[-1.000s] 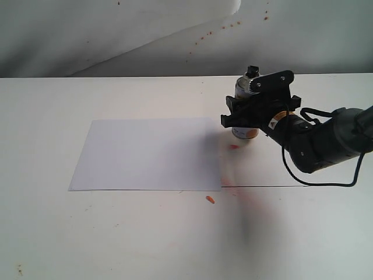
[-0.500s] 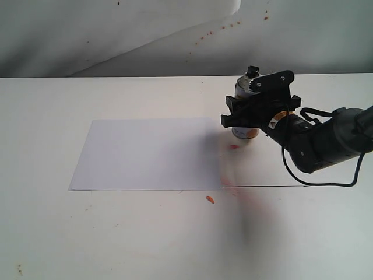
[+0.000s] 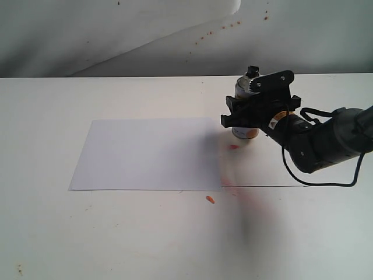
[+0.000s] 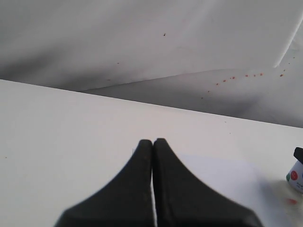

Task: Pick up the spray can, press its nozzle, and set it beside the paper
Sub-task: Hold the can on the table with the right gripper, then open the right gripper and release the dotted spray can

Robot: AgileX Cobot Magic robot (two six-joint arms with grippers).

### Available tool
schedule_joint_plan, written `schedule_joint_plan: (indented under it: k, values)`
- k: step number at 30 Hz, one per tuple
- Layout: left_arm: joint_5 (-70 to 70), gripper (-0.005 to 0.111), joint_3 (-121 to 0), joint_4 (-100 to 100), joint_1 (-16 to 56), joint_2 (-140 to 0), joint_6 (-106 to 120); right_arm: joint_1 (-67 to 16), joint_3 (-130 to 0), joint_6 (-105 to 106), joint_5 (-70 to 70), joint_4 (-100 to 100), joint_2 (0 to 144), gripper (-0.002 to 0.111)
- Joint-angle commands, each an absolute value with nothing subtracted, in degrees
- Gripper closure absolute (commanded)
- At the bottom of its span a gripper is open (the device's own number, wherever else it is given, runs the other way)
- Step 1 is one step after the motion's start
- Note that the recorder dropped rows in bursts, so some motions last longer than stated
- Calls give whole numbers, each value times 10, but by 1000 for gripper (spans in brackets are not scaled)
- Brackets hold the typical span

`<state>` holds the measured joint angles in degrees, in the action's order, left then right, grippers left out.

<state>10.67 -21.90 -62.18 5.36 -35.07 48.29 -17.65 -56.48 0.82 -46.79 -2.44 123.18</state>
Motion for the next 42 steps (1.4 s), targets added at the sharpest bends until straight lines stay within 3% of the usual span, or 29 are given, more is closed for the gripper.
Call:
schedule_joint_plan:
  k: [1, 16, 21, 26, 29, 35, 42]
  values:
    - [102, 107, -216, -620, 52, -348, 486, -172, -571, 8, -490, -21, 1241, 108]
    - [102, 107, -216, -620, 52, -348, 486, -172, -571, 8, -516, -25, 1250, 108]
    - [102, 107, -216, -620, 52, -348, 486, -172, -571, 8, -516, -26, 1250, 88]
    - [102, 107, -216, -620, 52, -348, 486, -172, -572, 8, -516, -49, 1250, 42]
    - [102, 107, -216, -620, 52, -348, 486, -172, -576, 8, -506, -33, 1250, 25]
    - [102, 107, -216, -620, 52, -348, 486, -174, -619, 11, -360, -29, 1250, 19]
    - [102, 107, -216, -620, 52, -348, 486, -174, -628, 17, -365, -59, 1227, 19]
